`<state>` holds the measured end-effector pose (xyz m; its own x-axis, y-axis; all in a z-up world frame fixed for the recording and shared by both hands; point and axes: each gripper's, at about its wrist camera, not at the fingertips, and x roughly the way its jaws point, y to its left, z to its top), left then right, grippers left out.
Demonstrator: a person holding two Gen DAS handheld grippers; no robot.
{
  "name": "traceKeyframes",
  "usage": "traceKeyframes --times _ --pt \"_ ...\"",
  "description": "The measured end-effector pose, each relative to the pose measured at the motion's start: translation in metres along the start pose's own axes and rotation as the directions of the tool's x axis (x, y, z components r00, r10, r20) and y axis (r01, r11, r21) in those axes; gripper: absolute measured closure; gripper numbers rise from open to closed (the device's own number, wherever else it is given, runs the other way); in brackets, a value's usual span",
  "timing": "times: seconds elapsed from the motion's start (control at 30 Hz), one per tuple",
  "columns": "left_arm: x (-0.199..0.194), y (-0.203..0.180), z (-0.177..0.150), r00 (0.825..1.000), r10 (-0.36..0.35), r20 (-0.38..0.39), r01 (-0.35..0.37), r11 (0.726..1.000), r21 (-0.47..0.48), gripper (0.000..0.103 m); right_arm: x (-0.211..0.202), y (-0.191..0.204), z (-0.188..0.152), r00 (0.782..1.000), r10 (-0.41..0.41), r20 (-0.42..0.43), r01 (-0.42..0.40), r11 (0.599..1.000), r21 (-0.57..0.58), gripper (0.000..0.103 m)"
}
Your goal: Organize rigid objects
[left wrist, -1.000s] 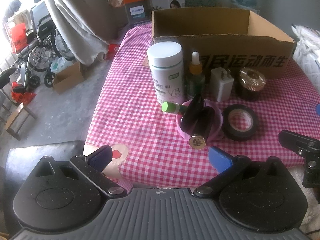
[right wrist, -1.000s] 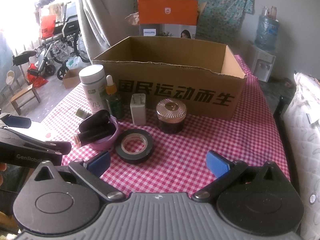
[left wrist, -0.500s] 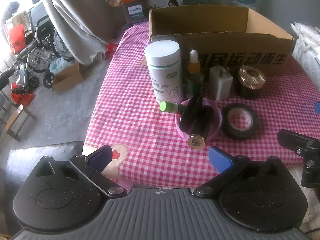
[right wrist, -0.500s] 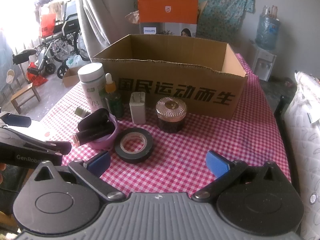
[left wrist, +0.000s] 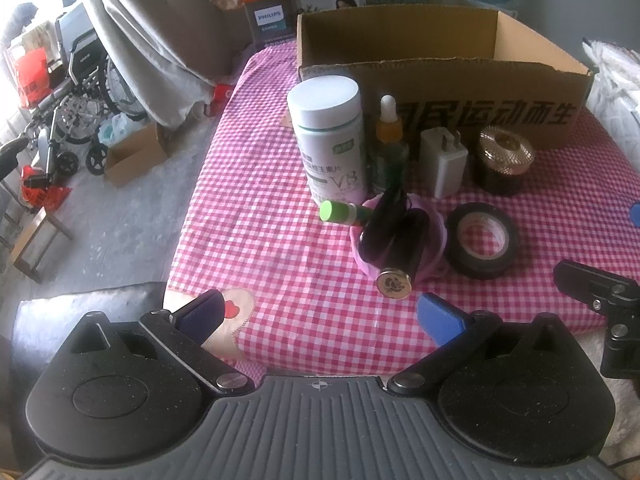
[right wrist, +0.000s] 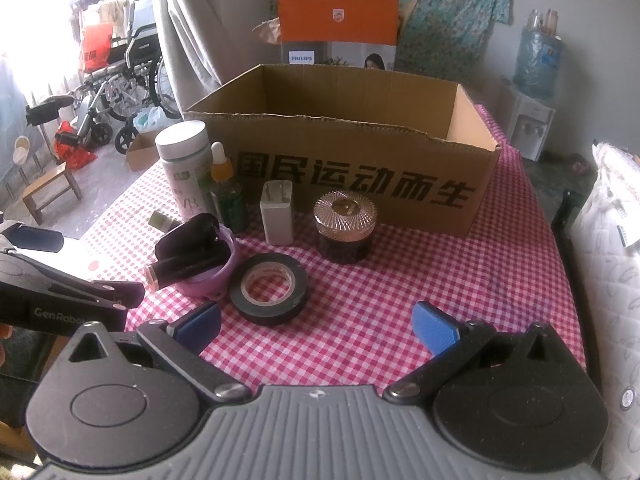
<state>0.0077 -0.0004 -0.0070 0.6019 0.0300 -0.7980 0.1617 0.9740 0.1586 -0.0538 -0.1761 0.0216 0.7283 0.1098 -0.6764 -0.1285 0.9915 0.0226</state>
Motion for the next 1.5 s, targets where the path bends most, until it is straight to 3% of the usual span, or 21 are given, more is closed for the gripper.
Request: traceKeyframes --times 0.57,0.77,0.87,1.07,1.17,1.23,1.3,1.37,1.5 --pt "0.008 -0.004 0.003 1.0 0.002 -0.023 -0.001 1.0 0.01 0.0 0.006 -0.005 -0.001 1.0 0.004 -0.009 -0.004 1.0 0.02 0.0" --pt "0.0 -0.01 0.002 0.998 -0.037 0.053 0.035 0.999 0.041 0.0 0.005 -0.014 -0.002 1.0 0.017 0.022 -0.018 0.998 0.066 0.0" --pt "-0.014 -0.016 -0.001 0.984 -0.093 0.151 0.079 0.993 0.092 0.0 0.001 -0.029 -0.003 0.997 0.055 0.061 -0.063 0.989 0.134 0.0" --pt "-0.033 -0.031 -0.007 0.93 -0.206 0.304 0.147 0.968 0.204 0.0 -0.004 -0.066 -0.003 0.981 0.13 0.141 -0.164 0.949 0.268 0.0" --pt "-0.031 -0.039 -0.003 0.925 -0.214 0.315 0.143 0.962 0.232 0.003 -0.001 -0.079 0.0 0.962 0.219 0.16 -0.261 0.908 0.329 0.004" --pt "-0.027 -0.041 -0.003 0.928 -0.193 0.319 0.12 0.964 0.237 0.007 0.006 -0.084 0.004 0.939 0.304 0.162 -0.343 0.864 0.368 0.009" --pt "-0.025 -0.041 -0.002 0.934 -0.176 0.311 0.105 0.967 0.231 0.008 0.016 -0.083 0.012 0.906 0.392 0.158 -0.422 0.817 0.392 0.019" --pt "-0.02 -0.036 0.0 0.942 -0.173 0.286 0.116 0.972 0.206 0.012 0.026 -0.077 0.018 0.877 0.456 0.151 -0.475 0.782 0.403 0.023" --pt "-0.014 -0.014 -0.001 0.956 -0.185 0.229 0.157 0.978 0.138 0.027 0.044 -0.062 0.031 0.81 0.569 0.14 -0.569 0.704 0.426 0.031"
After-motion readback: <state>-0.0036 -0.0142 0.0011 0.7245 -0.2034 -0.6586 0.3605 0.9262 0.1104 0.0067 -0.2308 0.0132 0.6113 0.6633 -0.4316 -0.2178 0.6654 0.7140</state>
